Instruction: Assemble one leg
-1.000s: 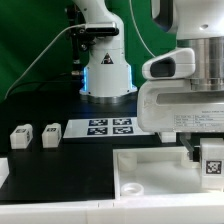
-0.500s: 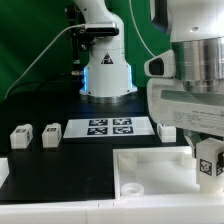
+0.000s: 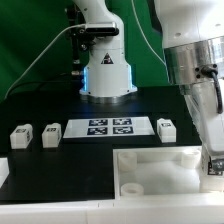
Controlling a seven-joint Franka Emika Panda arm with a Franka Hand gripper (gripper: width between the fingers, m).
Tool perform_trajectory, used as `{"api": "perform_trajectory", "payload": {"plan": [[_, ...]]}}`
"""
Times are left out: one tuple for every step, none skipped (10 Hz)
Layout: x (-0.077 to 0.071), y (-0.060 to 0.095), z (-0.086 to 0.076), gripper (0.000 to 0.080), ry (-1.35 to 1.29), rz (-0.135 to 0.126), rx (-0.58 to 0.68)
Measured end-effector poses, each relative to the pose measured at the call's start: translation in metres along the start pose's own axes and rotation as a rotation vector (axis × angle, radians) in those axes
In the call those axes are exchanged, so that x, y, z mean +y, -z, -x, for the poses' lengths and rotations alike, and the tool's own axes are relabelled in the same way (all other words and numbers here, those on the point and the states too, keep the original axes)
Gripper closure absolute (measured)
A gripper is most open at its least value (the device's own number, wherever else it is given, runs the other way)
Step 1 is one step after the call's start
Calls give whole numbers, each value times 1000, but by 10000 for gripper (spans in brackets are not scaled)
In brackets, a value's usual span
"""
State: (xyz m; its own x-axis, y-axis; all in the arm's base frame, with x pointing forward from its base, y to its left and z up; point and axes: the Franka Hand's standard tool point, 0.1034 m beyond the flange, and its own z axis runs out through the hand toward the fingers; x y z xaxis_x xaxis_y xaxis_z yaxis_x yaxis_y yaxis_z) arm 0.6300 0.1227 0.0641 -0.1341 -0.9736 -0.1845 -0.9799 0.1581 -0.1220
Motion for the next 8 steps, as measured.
{"api": "perform_trajectory", "payload": {"plan": [[0,0,0,505,30,1,0],[0,0,0,344,72,1,1],[2,-2,1,221,128,10,5],[7,-4,2,221,262,29,13],[7,-3,2,165,457,36,24],[6,-2,3,154,627,44,36],[6,-1,4,154,757,47,45],[6,-2,2,151,810,50,45]]}}
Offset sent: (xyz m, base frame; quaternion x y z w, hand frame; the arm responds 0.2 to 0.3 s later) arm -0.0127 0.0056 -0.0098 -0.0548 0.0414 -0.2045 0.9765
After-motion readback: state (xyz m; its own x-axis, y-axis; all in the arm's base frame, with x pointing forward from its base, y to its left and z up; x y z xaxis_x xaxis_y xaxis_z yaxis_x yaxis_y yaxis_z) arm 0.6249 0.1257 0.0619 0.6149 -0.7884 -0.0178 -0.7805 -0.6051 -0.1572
